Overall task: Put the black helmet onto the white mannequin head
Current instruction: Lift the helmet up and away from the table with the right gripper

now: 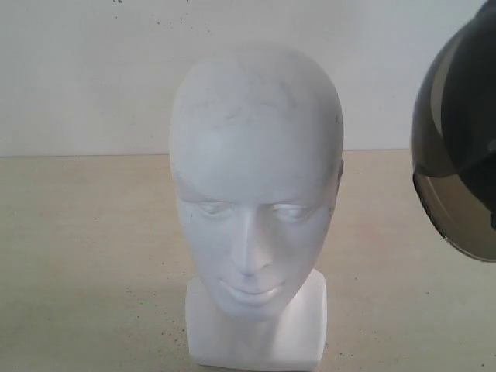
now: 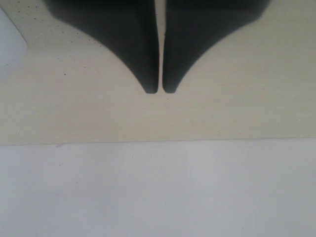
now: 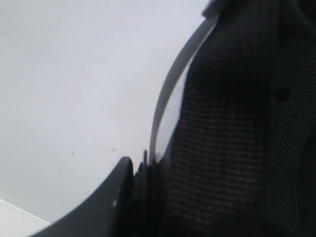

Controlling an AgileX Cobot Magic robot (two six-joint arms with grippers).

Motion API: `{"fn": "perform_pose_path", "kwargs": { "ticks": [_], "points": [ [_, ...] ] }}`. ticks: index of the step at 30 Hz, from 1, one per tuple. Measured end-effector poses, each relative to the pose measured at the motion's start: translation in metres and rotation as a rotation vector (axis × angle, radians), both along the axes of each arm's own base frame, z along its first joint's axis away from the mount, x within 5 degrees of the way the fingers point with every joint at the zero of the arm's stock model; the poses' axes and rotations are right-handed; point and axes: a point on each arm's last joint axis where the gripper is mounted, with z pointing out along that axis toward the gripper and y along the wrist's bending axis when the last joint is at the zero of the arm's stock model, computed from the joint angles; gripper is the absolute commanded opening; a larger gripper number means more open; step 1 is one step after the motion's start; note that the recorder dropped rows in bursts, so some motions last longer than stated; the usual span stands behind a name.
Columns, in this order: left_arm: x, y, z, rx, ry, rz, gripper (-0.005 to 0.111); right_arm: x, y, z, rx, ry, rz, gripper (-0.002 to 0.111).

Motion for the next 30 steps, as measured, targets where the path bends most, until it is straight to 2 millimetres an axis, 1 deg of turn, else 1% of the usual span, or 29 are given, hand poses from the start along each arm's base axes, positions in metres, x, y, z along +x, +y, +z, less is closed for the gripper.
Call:
{"fn": "perform_pose_path", "kwargs": {
  "ticks": [1, 3, 6, 8, 10, 12, 14, 17, 19, 20, 24, 27, 30],
  "points": [
    [0.0, 0.0, 0.0, 0.0, 0.0, 0.0, 0.004, 0.0, 0.001, 0.004, -0.005, -0.041, 0.01, -0.001],
    [0.0, 0.0, 0.0, 0.0, 0.0, 0.0, 0.004, 0.0, 0.0, 0.007, 0.011, -0.07, 0.002, -0.001],
    [0.0, 0.0, 0.0, 0.0, 0.0, 0.0, 0.004, -0.001, 0.002, 0.022, 0.039, -0.134, 0.017, -0.001],
    [0.0, 0.0, 0.0, 0.0, 0.0, 0.0, 0.004, -0.003, 0.004, 0.037, 0.052, -0.186, 0.049, -0.001],
    [0.0, 0.0, 0.0, 0.0, 0.0, 0.0, 0.004, -0.004, 0.007, 0.057, 0.061, -0.244, 0.082, -0.001],
    [0.0, 0.0, 0.0, 0.0, 0.0, 0.0, 0.004, -0.002, 0.013, 0.079, 0.072, -0.303, 0.133, -0.001],
    [0.0, 0.0, 0.0, 0.0, 0.0, 0.0, 0.004, 0.002, 0.021, 0.097, 0.092, -0.348, 0.193, -0.001],
    [0.0, 0.0, 0.0, 0.0, -0.001, 0.0, 0.004, 0.008, 0.036, 0.118, 0.157, -0.408, 0.331, -0.001],
    [0.0, 0.0, 0.0, 0.0, -0.001, 0.0, 0.004, 0.012, 0.046, 0.128, 0.214, -0.449, 0.428, -0.001],
    [0.0, 0.0, 0.0, 0.0, -0.001, 0.0, 0.004, 0.015, 0.052, 0.132, 0.249, -0.473, 0.484, -0.001],
    [0.0, 0.0, 0.0, 0.0, -0.001, 0.0, 0.004, 0.031, 0.071, 0.134, 0.378, -0.559, 0.665, -0.001],
    [0.0, 0.0, 0.0, 0.0, -0.001, 0.0, 0.004, 0.045, 0.083, 0.129, 0.45, -0.601, 0.778, -0.001],
    [0.0, 0.0, 0.0, 0.0, -0.003, 0.0, 0.004, 0.061, 0.095, 0.119, 0.508, -0.637, 0.878, -0.001]
  ]
}}
